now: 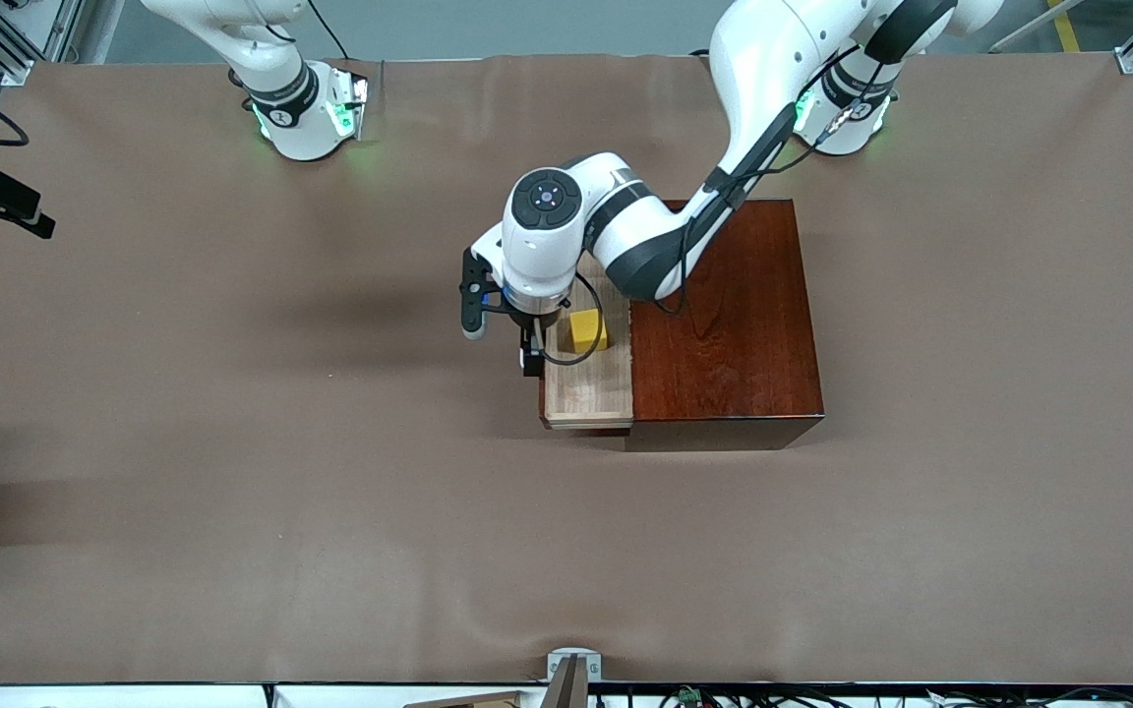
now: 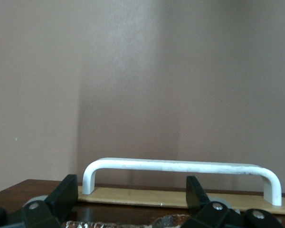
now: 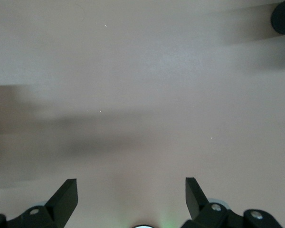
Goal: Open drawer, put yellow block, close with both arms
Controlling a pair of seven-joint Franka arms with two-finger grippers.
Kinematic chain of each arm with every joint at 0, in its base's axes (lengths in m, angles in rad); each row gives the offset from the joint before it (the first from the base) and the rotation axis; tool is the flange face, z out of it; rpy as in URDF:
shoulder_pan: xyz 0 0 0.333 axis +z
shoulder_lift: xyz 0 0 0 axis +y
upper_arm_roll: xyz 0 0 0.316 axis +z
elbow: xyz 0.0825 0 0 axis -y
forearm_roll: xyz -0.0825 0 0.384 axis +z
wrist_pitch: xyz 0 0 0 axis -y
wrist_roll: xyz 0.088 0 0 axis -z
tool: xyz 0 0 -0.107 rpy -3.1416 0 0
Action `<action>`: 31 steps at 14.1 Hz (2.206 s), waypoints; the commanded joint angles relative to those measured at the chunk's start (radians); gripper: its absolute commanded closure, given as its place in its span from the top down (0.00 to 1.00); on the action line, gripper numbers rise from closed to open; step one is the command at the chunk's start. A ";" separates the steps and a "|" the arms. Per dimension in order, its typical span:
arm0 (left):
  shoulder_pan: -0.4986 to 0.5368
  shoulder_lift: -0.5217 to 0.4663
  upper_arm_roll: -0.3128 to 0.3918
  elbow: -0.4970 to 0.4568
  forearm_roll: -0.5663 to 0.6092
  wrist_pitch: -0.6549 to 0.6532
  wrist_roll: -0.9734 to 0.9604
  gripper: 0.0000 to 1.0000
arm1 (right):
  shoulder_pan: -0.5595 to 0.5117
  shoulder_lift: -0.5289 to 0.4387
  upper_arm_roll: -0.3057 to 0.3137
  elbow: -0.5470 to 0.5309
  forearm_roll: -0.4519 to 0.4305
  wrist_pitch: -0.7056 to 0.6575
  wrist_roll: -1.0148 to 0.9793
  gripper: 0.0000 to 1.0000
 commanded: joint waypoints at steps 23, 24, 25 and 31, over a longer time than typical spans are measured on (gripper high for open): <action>-0.023 -0.075 0.030 0.001 0.220 -0.353 -0.286 1.00 | 0.034 0.078 -0.013 0.098 0.006 -0.030 0.037 1.00; -0.025 -0.113 0.025 0.001 0.220 -0.352 -0.392 1.00 | 0.041 0.076 -0.008 0.098 0.000 -0.031 0.036 1.00; -0.022 -0.153 0.022 0.001 0.213 -0.350 -0.510 1.00 | 0.044 0.075 -0.007 0.097 -0.002 -0.038 0.036 1.00; 0.071 -0.415 0.047 -0.017 0.098 -0.529 -1.024 1.00 | 0.042 0.075 -0.007 0.098 0.003 -0.041 0.037 1.00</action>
